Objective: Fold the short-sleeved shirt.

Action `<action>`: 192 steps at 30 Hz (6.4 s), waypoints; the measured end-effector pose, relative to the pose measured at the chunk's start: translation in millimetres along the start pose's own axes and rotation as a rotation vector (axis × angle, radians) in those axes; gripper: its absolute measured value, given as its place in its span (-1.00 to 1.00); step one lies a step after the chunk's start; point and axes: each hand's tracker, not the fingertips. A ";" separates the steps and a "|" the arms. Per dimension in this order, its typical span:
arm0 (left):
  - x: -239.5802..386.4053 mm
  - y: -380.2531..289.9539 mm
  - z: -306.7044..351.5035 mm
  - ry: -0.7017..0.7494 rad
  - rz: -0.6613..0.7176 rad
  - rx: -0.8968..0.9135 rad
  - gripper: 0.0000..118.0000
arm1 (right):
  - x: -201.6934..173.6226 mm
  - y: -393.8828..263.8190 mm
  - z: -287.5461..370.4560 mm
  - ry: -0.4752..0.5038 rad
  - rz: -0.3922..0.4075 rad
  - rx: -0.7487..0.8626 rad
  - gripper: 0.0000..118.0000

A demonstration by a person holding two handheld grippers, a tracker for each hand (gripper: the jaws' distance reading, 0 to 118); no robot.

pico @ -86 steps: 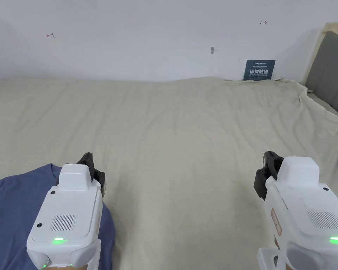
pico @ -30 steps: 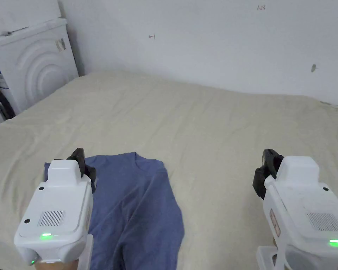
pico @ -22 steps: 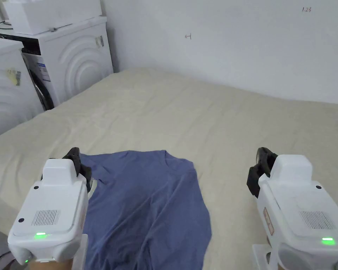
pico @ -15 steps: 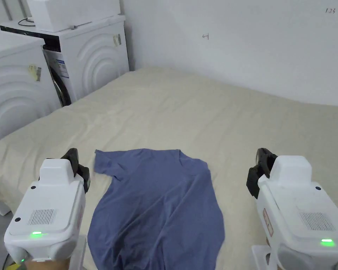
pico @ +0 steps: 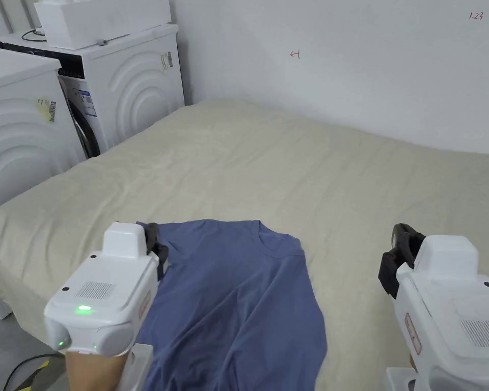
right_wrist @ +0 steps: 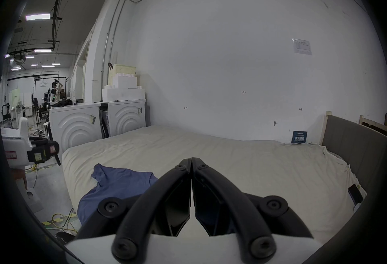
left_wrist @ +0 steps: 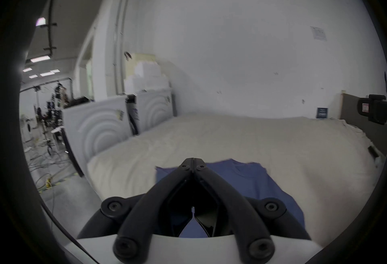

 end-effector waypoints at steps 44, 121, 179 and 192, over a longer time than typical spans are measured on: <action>60.0 -83.2 -146.5 -0.215 0.128 -0.725 -1.00 | 92.8 -39.1 22.3 -0.186 -0.055 -0.116 -1.00; 376.2 25.9 -8.8 -0.827 -0.194 -0.350 0.98 | 221.4 -26.9 183.8 -0.558 -0.097 -0.022 -1.00; 282.9 -86.7 -177.2 -0.368 -0.083 -0.826 0.63 | 227.5 -54.1 129.8 -0.532 -0.109 -0.128 -1.00; 292.6 -92.2 -172.0 -0.458 -0.028 -0.807 -0.99 | 248.8 -86.8 104.9 -0.485 -0.146 -0.244 -1.00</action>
